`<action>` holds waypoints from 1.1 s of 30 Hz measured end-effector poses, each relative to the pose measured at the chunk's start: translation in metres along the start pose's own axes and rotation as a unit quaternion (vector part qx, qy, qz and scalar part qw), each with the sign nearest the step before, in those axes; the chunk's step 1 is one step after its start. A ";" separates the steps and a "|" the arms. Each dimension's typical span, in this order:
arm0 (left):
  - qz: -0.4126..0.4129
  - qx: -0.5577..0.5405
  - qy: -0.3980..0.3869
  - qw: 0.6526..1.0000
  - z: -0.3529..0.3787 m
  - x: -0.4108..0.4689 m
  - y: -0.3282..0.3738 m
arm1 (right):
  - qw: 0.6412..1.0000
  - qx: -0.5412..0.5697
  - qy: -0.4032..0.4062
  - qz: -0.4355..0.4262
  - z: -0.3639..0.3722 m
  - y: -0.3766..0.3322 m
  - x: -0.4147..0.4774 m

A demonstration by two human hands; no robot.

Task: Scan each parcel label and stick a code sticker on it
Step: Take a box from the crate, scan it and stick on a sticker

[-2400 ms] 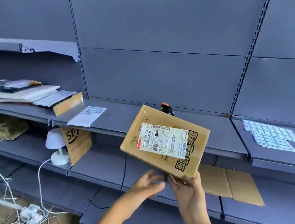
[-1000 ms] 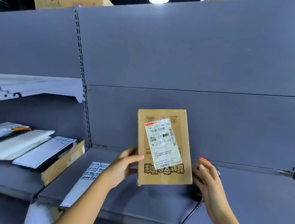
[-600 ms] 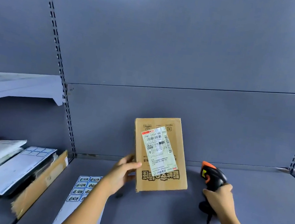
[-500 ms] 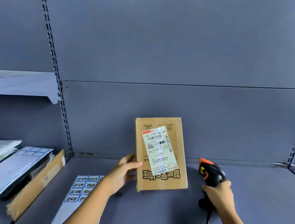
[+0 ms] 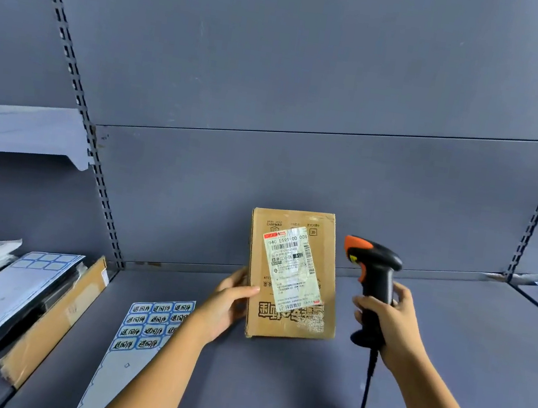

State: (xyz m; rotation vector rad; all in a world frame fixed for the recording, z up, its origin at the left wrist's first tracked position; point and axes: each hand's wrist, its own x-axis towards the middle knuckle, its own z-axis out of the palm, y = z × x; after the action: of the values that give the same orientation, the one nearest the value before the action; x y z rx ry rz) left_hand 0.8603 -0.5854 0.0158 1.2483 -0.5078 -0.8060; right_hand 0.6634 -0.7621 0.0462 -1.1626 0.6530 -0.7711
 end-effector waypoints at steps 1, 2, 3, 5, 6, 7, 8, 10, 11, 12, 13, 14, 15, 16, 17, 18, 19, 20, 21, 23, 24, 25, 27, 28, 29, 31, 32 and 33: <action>0.002 -0.009 0.002 1.000 0.000 0.000 -0.001 | 0.999 0.009 -0.030 -0.007 0.006 -0.010 -0.008; 0.003 -0.023 0.007 1.000 0.001 0.001 -0.003 | 0.998 0.011 -0.066 -0.015 0.012 -0.019 -0.017; 0.004 -0.036 0.014 0.999 0.002 0.001 -0.004 | 0.995 0.005 -0.101 -0.022 0.017 -0.026 -0.025; 0.005 -0.049 0.021 0.999 0.003 0.001 -0.005 | 0.987 -0.043 -0.146 -0.049 0.025 -0.034 -0.042; 0.007 -0.049 0.018 0.999 0.003 0.001 -0.005 | 0.982 -0.081 -0.155 -0.072 0.029 -0.035 -0.049; 0.007 -0.045 0.014 0.999 0.003 0.000 -0.004 | 0.975 -0.121 -0.157 -0.097 0.032 -0.033 -0.055; 0.008 -0.039 0.010 0.999 0.004 0.000 -0.003 | 0.967 -0.159 -0.156 -0.121 0.035 -0.030 -0.060; 0.007 -0.029 0.009 0.999 0.004 0.001 -0.002 | 0.954 -0.213 -0.148 -0.152 0.038 -0.020 -0.066; 0.007 -0.027 0.011 1.000 0.003 0.001 -0.002 | 0.950 -0.227 -0.143 -0.157 0.038 -0.015 -0.068; 0.007 -0.027 0.011 1.000 0.003 0.002 -0.003 | 0.950 -0.231 -0.140 -0.157 0.039 -0.010 -0.070; 0.007 -0.025 0.012 1.000 0.003 0.003 -0.003 | 0.951 -0.232 -0.136 -0.155 0.039 -0.006 -0.071; 0.008 -0.023 0.012 1.000 0.003 0.002 -0.004 | 0.951 -0.233 -0.132 -0.154 0.039 -0.003 -0.072; 0.008 -0.021 0.013 1.000 0.003 0.002 -0.004 | 0.950 -0.236 -0.128 -0.158 0.039 -0.001 -0.072; 0.008 -0.019 0.014 1.000 0.003 0.002 -0.003 | 0.949 -0.239 -0.124 -0.164 0.039 0.001 -0.073; 0.009 -0.017 0.014 1.000 0.003 0.001 -0.003 | 0.947 -0.242 -0.122 -0.171 0.039 0.002 -0.072; 0.008 -0.014 0.014 1.000 0.003 0.001 -0.003 | 0.947 -0.243 -0.120 -0.175 0.039 0.002 -0.072; 0.008 -0.012 0.013 1.000 0.003 0.001 -0.002 | 0.946 -0.244 -0.118 -0.176 0.040 0.001 -0.072; 0.007 -0.010 0.013 1.000 0.002 0.001 -0.002 | 0.946 -0.246 -0.116 -0.176 0.040 0.001 -0.072; 0.006 -0.009 0.011 1.000 0.002 0.002 -0.003 | 0.945 -0.250 -0.114 -0.176 0.040 0.001 -0.072; 0.004 -0.006 0.010 1.000 0.001 0.003 -0.004 | 0.943 -0.258 -0.114 -0.178 0.040 0.002 -0.071; 0.004 -0.006 0.011 1.000 0.001 0.003 -0.004 | 0.942 -0.259 -0.115 -0.179 0.039 0.002 -0.072; 0.004 -0.006 0.011 1.000 0.001 0.003 -0.004 | 0.942 -0.258 -0.116 -0.180 0.039 0.003 -0.072; 0.007 -0.007 0.009 1.000 0.001 0.003 -0.004 | 0.944 -0.251 -0.116 -0.180 0.039 0.002 -0.073; 0.007 -0.008 0.007 1.000 0.001 0.003 -0.004 | 0.946 -0.243 -0.115 -0.180 0.039 0.001 -0.073; 0.006 -0.009 0.006 1.000 0.001 0.003 -0.004 | 0.949 -0.233 -0.114 -0.181 0.038 0.000 -0.074; 0.006 -0.011 0.005 1.000 0.001 0.004 -0.004 | 0.954 -0.210 -0.100 -0.190 0.036 -0.003 -0.072; 0.006 -0.012 0.005 1.000 0.001 0.003 -0.004 | 0.958 -0.198 -0.083 -0.190 0.034 -0.005 -0.069; 0.006 -0.015 0.005 1.000 0.001 0.003 -0.003 | 0.965 -0.179 -0.059 -0.183 0.031 -0.007 -0.064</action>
State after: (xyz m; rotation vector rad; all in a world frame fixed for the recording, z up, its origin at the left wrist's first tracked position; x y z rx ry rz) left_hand 0.8604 -0.5889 0.0130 1.2198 -0.4926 -0.7931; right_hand 0.6499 -0.6948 0.0648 -1.6802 0.4932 -0.9080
